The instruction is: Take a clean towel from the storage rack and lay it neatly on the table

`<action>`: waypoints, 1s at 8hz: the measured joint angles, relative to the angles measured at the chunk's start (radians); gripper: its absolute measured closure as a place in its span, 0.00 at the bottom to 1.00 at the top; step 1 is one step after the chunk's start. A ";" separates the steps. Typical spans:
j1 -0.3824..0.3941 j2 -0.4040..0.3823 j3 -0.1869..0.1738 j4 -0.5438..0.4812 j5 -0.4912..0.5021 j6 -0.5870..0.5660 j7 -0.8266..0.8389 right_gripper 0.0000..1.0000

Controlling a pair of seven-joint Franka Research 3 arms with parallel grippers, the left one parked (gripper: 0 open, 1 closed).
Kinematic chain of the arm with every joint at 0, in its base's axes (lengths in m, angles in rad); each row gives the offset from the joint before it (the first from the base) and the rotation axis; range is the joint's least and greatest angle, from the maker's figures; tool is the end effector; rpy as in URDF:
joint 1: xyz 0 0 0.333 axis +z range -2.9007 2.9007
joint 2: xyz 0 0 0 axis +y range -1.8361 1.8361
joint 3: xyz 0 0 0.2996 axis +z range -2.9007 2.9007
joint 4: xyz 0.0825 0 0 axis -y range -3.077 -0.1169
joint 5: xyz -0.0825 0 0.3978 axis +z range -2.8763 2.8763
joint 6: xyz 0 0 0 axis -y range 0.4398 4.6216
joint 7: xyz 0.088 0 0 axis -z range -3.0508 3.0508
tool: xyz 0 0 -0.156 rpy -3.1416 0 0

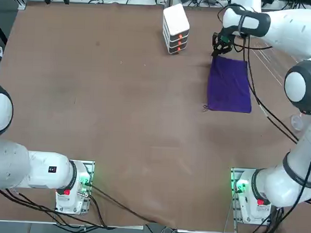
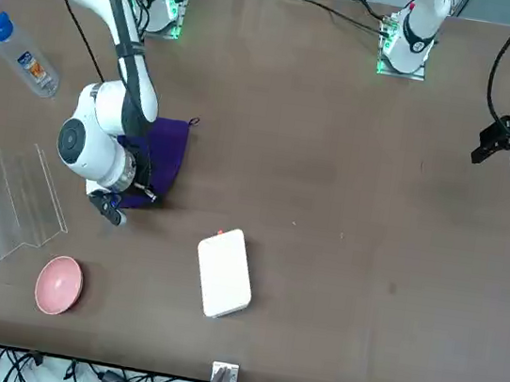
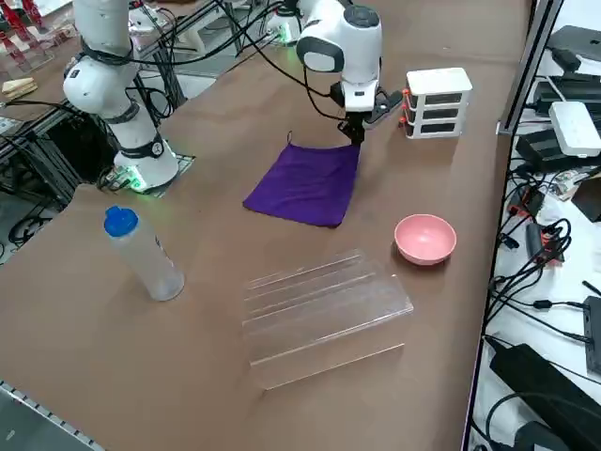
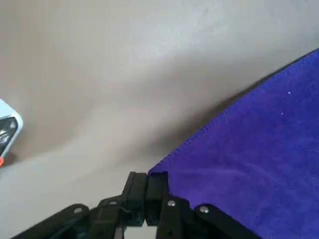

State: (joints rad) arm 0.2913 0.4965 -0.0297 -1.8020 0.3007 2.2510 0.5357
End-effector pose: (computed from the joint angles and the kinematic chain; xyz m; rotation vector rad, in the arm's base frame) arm 0.6223 0.1872 0.1962 -2.8758 0.6828 0.1864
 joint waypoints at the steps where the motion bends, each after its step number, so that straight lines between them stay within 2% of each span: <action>1: 0.001 0.011 0.000 0.014 0.000 0.000 0.007 0.99; 4: 0.011 0.040 0.000 0.058 0.000 -0.003 0.018 0.99; 5: 0.014 0.051 0.000 0.063 0.000 -0.003 0.019 0.96; 7: 0.017 0.072 0.000 0.065 -0.001 -0.003 0.019 0.88; 8: 0.020 0.075 0.000 0.069 -0.001 -0.003 0.019 0.73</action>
State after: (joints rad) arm 0.3115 0.5716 -0.0298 -1.7334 0.2997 2.2478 0.5544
